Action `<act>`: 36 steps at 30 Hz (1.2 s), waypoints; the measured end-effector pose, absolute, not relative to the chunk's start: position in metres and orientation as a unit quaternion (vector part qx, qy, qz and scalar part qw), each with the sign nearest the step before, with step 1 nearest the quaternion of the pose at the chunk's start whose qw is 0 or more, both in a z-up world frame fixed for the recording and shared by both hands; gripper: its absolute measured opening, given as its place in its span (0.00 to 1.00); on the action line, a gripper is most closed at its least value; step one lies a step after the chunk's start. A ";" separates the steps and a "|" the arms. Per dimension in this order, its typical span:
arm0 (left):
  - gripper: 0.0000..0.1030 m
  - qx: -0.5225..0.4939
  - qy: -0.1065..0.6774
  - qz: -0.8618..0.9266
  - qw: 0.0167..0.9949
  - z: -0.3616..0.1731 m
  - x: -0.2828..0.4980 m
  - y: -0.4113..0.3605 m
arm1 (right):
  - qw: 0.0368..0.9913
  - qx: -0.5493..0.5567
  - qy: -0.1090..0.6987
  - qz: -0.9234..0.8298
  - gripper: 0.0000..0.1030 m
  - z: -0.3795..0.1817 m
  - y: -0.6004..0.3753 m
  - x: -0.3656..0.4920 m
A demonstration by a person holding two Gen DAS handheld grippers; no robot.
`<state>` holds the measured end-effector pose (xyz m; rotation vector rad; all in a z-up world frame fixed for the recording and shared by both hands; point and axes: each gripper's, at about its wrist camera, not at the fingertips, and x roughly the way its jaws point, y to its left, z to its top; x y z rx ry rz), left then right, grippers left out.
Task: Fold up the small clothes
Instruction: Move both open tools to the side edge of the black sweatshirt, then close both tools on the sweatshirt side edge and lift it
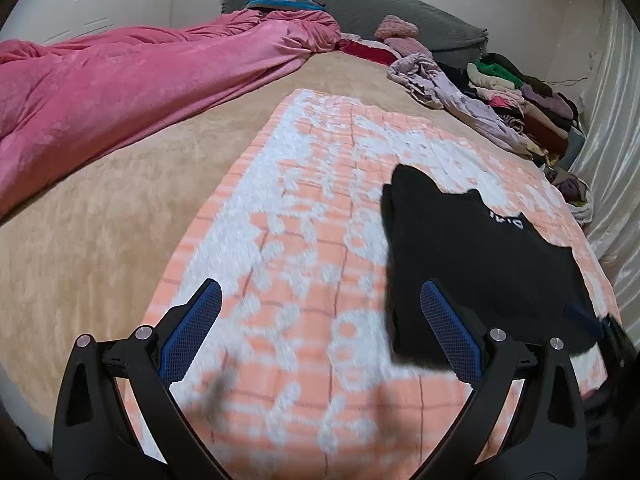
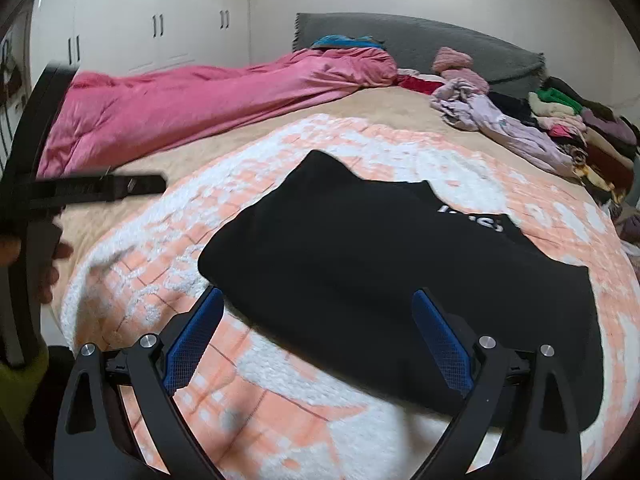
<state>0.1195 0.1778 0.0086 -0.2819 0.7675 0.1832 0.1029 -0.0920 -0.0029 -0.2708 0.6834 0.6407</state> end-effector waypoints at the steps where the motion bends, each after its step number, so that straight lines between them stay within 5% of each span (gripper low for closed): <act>1: 0.91 -0.136 0.374 0.090 0.913 0.009 0.123 0.180 | 0.882 -0.135 0.329 0.309 0.92 -0.006 -0.088 0.104; 22: 0.91 -0.146 0.462 0.017 0.874 -0.023 0.237 0.155 | 0.864 -0.269 0.320 0.279 0.89 -0.069 -0.027 0.116; 25: 0.90 -0.166 0.474 0.003 0.864 -0.032 0.252 0.155 | 0.869 -0.281 0.303 0.273 0.72 -0.068 -0.023 0.117; 29: 0.90 -0.203 0.488 -0.024 0.848 -0.046 0.269 0.155 | 0.870 -0.261 0.298 0.294 0.22 -0.063 -0.028 0.122; 36: 0.78 -0.231 0.504 -0.055 0.830 -0.054 0.278 0.142 | 0.877 -0.137 0.311 0.340 0.11 -0.042 -0.065 0.134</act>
